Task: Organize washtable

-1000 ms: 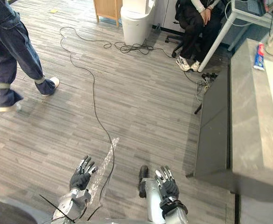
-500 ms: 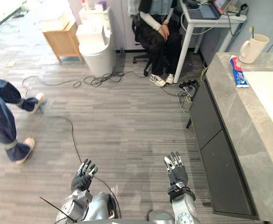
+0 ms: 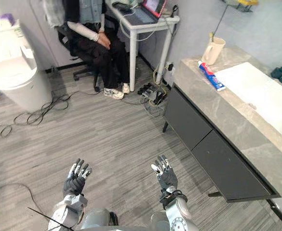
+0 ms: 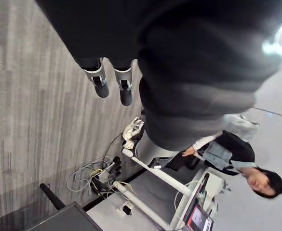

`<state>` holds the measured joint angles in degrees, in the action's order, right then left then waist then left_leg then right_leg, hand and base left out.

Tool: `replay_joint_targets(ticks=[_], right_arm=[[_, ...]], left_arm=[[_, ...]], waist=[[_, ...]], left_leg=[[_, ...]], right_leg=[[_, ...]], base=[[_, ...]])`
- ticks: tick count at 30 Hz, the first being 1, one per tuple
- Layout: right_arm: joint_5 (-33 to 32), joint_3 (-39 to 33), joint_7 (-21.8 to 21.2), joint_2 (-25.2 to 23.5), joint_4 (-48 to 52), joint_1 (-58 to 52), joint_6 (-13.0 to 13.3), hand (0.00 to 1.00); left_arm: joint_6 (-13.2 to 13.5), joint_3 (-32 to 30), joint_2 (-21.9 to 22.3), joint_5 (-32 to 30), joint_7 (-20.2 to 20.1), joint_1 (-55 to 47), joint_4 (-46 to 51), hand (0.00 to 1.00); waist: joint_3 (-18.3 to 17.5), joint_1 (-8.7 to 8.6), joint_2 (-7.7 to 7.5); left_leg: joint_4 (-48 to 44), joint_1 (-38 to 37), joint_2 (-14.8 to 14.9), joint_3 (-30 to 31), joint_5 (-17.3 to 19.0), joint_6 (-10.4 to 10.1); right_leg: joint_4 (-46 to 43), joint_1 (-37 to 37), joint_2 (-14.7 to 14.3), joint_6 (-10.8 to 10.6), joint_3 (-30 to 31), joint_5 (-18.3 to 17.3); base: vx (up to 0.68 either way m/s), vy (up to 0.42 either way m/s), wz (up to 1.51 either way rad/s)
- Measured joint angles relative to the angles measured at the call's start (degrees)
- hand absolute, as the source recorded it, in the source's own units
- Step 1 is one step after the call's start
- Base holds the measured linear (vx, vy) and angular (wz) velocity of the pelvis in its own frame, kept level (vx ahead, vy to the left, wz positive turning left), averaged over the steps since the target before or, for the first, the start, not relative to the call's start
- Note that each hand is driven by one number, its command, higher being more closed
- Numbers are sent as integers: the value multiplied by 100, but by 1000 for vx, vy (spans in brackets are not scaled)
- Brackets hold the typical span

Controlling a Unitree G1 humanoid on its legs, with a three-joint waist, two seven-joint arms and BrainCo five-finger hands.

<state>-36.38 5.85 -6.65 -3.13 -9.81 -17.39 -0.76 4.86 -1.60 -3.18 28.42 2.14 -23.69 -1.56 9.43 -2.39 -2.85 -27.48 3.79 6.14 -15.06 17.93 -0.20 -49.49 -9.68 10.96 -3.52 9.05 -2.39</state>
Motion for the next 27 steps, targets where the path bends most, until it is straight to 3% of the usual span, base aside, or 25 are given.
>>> replay_joint_targets(ticks=[1,3,4,6,8,9,10,11,12,14,16,17,18,19,21,24,25,27], right_arm=[[64,-43,-29,-2,-4,-76,0,0],[126,-136,-113,14,-5,-190,11,0],[167,-219,-114,15,-35,-231,2,0],[235,-373,-107,24,-51,-243,-39,0],[266,-513,-102,22,-52,-215,-48,0],[274,-549,-99,32,-52,-241,-43,0],[300,-546,-97,34,-49,-284,-37,0],[366,-548,-91,132,-81,-351,-34,0],[466,-542,-77,258,-125,-288,-41,0],[572,-532,-85,360,-94,-283,-41,0],[630,-480,-86,346,23,-282,-40,0],[625,-336,-85,349,134,-284,-35,0],[616,-292,-81,368,225,-262,-5,0],[612,-295,-83,370,235,-246,42,0],[612,-300,-77,355,233,-189,48,0],[590,-306,-75,464,223,-169,43,0],[546,-314,-74,543,217,-189,45,0],[548,-315,-75,578,214,-210,43,0]], left_arm=[[2,-70,-57,-51,1,5,-7,0],[6,-75,-65,-180,-11,8,-7,0],[2,-59,-40,-219,-74,4,-15,0],[-6,-16,-3,-221,-114,16,-28,0],[-8,-26,55,-222,-139,21,-42,0],[-10,-20,88,-225,-197,17,-94,0],[-13,-14,85,-226,-217,-5,-108,0],[-21,-1,184,-228,-223,0,-297,0],[-67,37,332,-226,-214,68,-482,0],[-80,342,405,-229,-278,169,-525,0],[-80,407,420,-220,-339,231,-523,0],[-78,448,430,-199,-335,227,-531,0],[-74,503,410,-179,-332,224,-539,0],[-73,531,393,-179,-333,233,-542,0],[-52,535,408,-179,-331,208,-563,0],[-53,409,517,-179,-324,6,-566,0],[-53,308,587,-179,-308,-29,-562,0],[-53,245,628,-178,-296,-25,-524,0]], waist=[[-32,-4,34],[-83,-53,123],[-93,-159,196],[-92,-242,291],[-98,-306,334],[-124,-307,294],[-173,-305,205],[-286,-258,231],[-313,-198,476],[-367,-282,632],[-331,-226,654],[-310,-119,680],[-299,-40,669],[-295,-17,632],[-257,28,512],[-240,63,497],[-249,71,537],[-223,60,509]], left_leg=[[339,-330,2,-179,-17,31],[722,-631,-3,-443,-30,47],[911,-789,-13,-622,-29,47],[1138,-1032,9,-900,-31,44],[1381,-1300,-4,-1187,-30,40],[1553,-1555,-124,-1314,-25,20],[1639,-1691,-256,-1324,-12,-3],[1717,-1881,-292,-1321,142,-230],[1665,-1933,-154,-1332,182,-282],[816,-1682,115,-1296,219,-206],[-1116,-1103,672,-1063,9,-74],[-2587,-621,1036,-717,-64,-71],[-3513,-124,1223,-366,-35,-86],[-3781,74,1272,-267,-30,-78],[-3802,554,1419,-222,22,6],[-2492,752,1532,80,23,3],[-1600,724,1439,412,-3,-47],[-705,648,1310,851,-111,-228]], right_leg=[[-286,-189,32,251,-645,-308],[-389,-518,-38,332,-1451,-721],[-128,-722,-122,362,-2058,-1000],[750,-758,-260,464,-2884,-1119],[1832,-708,-391,598,-3847,-1021],[2732,-469,-479,879,-4568,-535],[3114,-366,-476,1036,-4888,-77],[3394,-177,-601,1578,-5175,-185],[3370,-194,-800,1505,-5021,-218],[3552,-107,-1128,1293,-4771,-388],[4008,299,-1565,1336,-4469,-361],[4232,595,-1844,1328,-4172,-366],[4379,822,-1987,1296,-3929,-384],[4434,872,-2009,1285,-3793,-392],[4568,1104,-1981,1229,-3386,-419],[4549,1305,-1877,1145,-2748,-425],[4529,1361,-1787,1038,-2428,-429],[4498,1359,-1667,916,-2176,-464]], base=[[170,119,-78],[221,92,-77],[246,52,-57],[258,33,-64],[295,4,-75],[353,-14,-73],[381,-47,-83],[358,-34,-89],[331,-25,-87],[321,-34,-73],[321,-58,-95],[333,-33,-131],[263,-18,-129],[252,13,-113],[174,42,-93],[288,159,-111],[308,218,-100],[262,250,-81]])
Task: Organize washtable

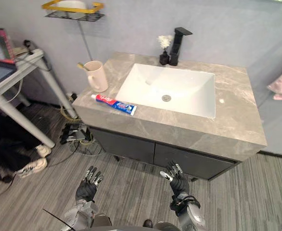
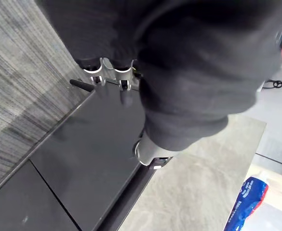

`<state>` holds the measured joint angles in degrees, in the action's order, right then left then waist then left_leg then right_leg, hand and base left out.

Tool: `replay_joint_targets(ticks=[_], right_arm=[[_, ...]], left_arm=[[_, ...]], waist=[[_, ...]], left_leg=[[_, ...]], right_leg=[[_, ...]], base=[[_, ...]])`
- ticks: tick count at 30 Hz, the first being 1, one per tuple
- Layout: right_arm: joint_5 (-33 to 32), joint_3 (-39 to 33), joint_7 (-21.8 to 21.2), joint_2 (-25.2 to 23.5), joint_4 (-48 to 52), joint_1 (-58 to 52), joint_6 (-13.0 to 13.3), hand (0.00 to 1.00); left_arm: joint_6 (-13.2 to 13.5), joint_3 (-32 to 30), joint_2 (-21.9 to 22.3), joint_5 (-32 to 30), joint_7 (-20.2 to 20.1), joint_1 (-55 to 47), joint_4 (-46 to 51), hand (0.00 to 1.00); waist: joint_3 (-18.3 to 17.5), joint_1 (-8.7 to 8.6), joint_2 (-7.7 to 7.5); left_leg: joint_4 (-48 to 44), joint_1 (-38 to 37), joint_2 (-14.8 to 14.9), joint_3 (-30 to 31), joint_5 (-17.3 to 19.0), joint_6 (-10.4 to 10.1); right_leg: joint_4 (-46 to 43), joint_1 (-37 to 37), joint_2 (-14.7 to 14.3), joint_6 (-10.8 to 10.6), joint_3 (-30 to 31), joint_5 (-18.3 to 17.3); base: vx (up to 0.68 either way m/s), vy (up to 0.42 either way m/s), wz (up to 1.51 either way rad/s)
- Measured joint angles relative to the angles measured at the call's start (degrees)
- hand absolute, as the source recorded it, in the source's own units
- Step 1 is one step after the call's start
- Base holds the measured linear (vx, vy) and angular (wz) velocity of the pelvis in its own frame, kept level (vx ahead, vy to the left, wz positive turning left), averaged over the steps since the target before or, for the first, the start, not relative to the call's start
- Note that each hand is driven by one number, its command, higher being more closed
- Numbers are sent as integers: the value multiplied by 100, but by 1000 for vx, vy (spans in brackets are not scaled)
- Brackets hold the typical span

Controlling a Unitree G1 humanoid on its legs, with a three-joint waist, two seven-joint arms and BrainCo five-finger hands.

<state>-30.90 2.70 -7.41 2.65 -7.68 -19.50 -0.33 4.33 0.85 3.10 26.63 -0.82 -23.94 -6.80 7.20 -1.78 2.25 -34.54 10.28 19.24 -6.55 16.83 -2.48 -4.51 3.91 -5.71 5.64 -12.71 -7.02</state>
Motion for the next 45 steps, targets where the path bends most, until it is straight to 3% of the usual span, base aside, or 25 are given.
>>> replay_joint_targets(ticks=[3,4,5,6,9,12,14,18,24,29,35,36,45], right_arm=[[0,-52,-3,8,-30,-165,0,0],[0,-90,-4,11,-33,-217,1,0],[0,-226,-8,22,-32,-305,1,0],[3,-321,4,-43,-295,-310,-10,0],[5,-424,-10,-383,-326,-402,-14,0],[8,-517,93,-484,-326,-206,9,0],[6,-510,147,-552,-329,-110,9,0],[2,-433,146,-633,-488,32,7,0],[4,-384,117,-514,-508,20,-4,0],[3,-401,133,-423,-526,64,-3,0],[3,-632,299,-397,-565,-211,-2,0],[5,-635,372,-404,-791,-227,3,0],[-1,-816,463,-371,-1090,-87,2,0]], left_arm=[[10,-44,64,20,8,55,136,0],[14,-39,64,25,5,53,171,0],[71,-17,65,29,3,55,194,0],[92,-47,28,42,20,92,161,0],[158,-25,-332,94,34,182,194,0],[157,138,-407,89,23,209,223,0],[156,153,-394,67,4,209,311,0],[160,77,-425,-15,23,234,459,0],[158,72,-436,-30,18,246,394,0],[158,80,-426,-26,17,221,211,0],[87,188,-364,-29,27,166,-176,0],[50,200,-454,-28,28,13,-307,0],[48,156,-454,-27,117,153,-534,0]], waist=[[-21,-70,53],[-27,-75,81],[-47,-74,230],[-75,-95,144],[-150,-116,-260],[-170,-88,-321],[-153,-59,-296],[-69,-64,-253],[22,-31,-304],[27,-26,-297],[28,-66,-284],[-223,-58,-266],[-213,-49,-244]], left_leg=[[1330,-192,-233,770,-335,-467],[1536,-231,-259,828,-450,-528],[1908,-341,-289,848,-990,-518],[1893,-455,-453,765,-888,-784],[2075,-531,-1038,523,-896,-540],[2200,-732,-1173,100,-805,-365],[2312,-870,-1234,-210,-782,-272],[2419,-989,-1263,-568,-763,-190],[2624,-882,-1423,-492,-942,1],[3089,-1016,-1541,-420,-1291,-23],[4000,-1419,-1501,-198,-1921,-154],[4031,-1461,-1430,-126,-1934,-173],[4002,-1406,-1433,-80,-1934,-172]], right_leg=[[-55,115,306,-421,362,-107],[-62,141,349,-514,408,-129],[-85,206,390,-712,490,-204],[-157,219,636,-916,526,-290],[-235,120,1278,-1291,607,-276],[-363,-54,1471,-1500,929,41],[-757,-367,1562,-1468,1152,85],[-1128,-739,1568,-1385,955,301],[-354,-491,1662,-1319,742,590],[25,-317,1718,-1312,512,584],[61,-216,1560,-1146,278,410],[385,69,1446,-1123,186,534],[400,13,1449,-1124,99,534]], base=[[181,297,-52],[208,464,-38],[194,504,-27],[156,426,-21],[162,358,-6],[76,265,-50],[11,200,-80],[-18,128,-52],[-26,39,8],[-53,-37,10],[-88,-71,14],[-26,-24,10],[0,0,2]])
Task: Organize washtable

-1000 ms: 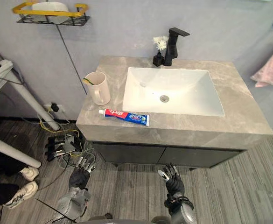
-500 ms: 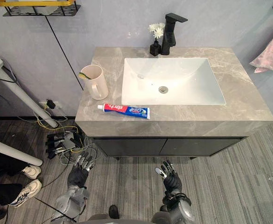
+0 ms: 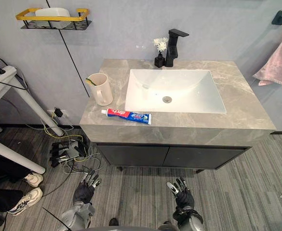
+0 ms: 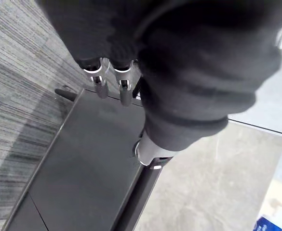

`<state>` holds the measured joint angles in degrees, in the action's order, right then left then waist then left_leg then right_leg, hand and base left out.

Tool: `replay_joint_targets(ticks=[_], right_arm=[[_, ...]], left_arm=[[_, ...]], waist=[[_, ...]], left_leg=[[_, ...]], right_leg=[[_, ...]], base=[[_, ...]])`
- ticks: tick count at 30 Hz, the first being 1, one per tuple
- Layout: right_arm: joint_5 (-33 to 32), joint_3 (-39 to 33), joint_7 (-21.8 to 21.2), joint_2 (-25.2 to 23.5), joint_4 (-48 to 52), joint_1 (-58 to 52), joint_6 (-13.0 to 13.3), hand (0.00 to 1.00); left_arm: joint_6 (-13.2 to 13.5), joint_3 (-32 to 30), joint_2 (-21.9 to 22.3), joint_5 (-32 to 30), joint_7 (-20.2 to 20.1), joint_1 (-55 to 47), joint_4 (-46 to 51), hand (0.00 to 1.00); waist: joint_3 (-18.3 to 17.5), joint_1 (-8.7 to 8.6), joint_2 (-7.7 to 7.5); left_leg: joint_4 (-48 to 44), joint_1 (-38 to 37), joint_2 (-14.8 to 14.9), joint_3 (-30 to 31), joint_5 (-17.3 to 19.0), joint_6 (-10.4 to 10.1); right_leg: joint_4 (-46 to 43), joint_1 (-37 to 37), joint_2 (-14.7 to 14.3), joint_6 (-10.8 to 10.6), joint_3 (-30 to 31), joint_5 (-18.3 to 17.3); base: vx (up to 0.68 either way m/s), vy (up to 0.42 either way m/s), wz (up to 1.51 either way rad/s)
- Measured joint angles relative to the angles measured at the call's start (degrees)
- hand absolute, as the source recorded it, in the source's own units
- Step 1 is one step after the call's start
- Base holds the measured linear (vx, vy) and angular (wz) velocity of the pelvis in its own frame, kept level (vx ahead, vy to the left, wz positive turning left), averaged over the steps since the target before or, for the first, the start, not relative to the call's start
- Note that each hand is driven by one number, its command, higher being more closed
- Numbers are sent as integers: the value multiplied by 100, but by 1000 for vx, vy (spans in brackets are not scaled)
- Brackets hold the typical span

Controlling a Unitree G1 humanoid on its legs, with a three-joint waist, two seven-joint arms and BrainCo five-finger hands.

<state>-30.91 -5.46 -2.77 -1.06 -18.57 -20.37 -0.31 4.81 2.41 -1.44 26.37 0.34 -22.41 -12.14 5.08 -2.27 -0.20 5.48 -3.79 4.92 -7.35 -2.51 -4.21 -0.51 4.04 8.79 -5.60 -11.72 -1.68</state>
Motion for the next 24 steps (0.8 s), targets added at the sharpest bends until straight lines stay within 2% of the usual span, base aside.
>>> replay_joint_targets(ticks=[4,6,7,9,12,16,20,24], right_arm=[[-8,-692,195,9,-91,183,-4,0],[-9,-1748,441,47,-43,441,2,0],[-5,-2038,536,92,-15,517,15,0],[6,-2979,864,357,273,725,181,0],[144,-3666,1153,663,826,878,432,0],[541,-3946,1387,884,1122,1033,521,0],[801,-3941,1528,1270,1124,1365,520,0],[973,-3746,1532,2067,1392,1930,522,0]], left_arm=[[-5,-159,-2,3,137,155,-154,0],[-6,-342,1,3,259,285,-154,0],[-6,-401,1,1,282,328,-154,0],[-2,-502,3,-2,357,454,-152,0],[6,-593,13,-8,348,566,-150,0],[9,-584,14,-20,344,728,-153,0],[9,-418,29,-21,329,748,-219,0],[12,-253,30,-31,221,750,-372,0]], waist=[[10,24,11],[24,27,11],[24,31,9],[49,20,-6],[159,-30,-42],[268,-21,-166],[295,-13,-150],[327,11,-130]], left_leg=[[-5,58,1,-8,0,0],[-9,96,9,-73,1,-2],[-9,102,8,-82,1,-3],[-10,101,10,-163,13,-15],[-15,100,34,-250,29,-24],[-184,202,103,-290,120,-48],[-175,224,101,-284,119,-47],[-205,328,99,-191,116,-45]], right_leg=[[71,-13,0,-16,-49,41],[133,-35,0,-60,-45,93],[173,-28,-1,-66,-44,118],[253,-33,-6,-94,25,176],[277,-50,-28,-130,115,228],[280,-145,-60,-130,168,250],[283,-179,-57,-128,182,252],[278,-177,-55,-134,79,256]], base=[[1,-1,3],[0,-2,-2],[-5,-4,-8],[-10,-4,-17],[-13,-9,-18],[-48,-21,-10],[-5,-12,-3],[7,-10,12]])
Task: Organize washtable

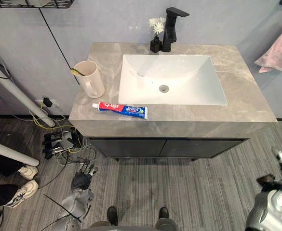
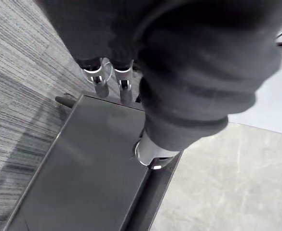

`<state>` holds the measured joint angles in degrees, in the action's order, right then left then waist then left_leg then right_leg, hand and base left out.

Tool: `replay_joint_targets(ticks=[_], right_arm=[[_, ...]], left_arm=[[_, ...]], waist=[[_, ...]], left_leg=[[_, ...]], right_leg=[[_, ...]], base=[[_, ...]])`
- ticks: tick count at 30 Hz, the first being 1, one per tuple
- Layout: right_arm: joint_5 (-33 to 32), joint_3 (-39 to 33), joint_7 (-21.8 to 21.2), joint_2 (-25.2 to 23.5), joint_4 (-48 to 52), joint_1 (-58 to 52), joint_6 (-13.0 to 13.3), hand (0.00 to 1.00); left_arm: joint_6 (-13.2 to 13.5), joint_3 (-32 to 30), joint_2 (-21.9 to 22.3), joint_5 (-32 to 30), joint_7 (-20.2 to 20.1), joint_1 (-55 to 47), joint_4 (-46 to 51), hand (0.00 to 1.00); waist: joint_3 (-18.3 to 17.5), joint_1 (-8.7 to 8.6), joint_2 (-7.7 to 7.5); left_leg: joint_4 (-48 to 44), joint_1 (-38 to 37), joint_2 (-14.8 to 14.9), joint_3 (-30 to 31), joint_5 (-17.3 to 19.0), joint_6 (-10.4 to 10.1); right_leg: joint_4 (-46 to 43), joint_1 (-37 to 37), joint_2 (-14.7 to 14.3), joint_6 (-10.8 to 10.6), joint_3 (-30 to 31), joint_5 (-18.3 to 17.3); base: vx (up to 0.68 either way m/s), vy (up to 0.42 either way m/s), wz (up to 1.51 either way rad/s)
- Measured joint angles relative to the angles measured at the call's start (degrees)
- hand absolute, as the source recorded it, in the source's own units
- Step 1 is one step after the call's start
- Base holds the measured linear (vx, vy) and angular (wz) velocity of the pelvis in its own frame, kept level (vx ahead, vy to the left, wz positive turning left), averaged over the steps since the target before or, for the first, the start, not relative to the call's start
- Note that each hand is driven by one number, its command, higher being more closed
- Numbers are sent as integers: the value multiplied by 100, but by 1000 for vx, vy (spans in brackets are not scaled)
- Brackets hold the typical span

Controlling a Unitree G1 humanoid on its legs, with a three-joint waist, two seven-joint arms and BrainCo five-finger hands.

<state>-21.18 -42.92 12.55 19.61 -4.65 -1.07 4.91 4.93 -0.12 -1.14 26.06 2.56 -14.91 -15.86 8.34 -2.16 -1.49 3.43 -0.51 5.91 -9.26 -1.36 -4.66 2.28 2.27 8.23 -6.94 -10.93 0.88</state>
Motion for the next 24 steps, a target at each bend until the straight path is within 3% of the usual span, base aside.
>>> replay_joint_targets(ticks=[5,13,24], right_arm=[[105,793,-106,979,141,643,92,0],[139,2691,-1068,2071,111,1449,92,0],[242,4228,-2086,2877,109,1957,90,0]], left_arm=[[-4,213,3,-94,-133,-39,-92,0],[-4,440,-16,-91,-384,-277,-101,0],[4,640,-48,-90,-626,-431,-102,0]], waist=[[34,70,-45],[81,278,-125],[175,348,-325]], left_leg=[[-39,78,3,133,-5,1],[-22,196,-13,315,-49,17],[-26,275,-100,503,-93,69]], right_leg=[[-6,11,0,-1,-142,-1],[-24,-1,18,-3,-384,-3],[-105,29,101,-3,-810,-3]], base=[[-17,-14,13],[-17,-11,13],[-21,-1,12]])
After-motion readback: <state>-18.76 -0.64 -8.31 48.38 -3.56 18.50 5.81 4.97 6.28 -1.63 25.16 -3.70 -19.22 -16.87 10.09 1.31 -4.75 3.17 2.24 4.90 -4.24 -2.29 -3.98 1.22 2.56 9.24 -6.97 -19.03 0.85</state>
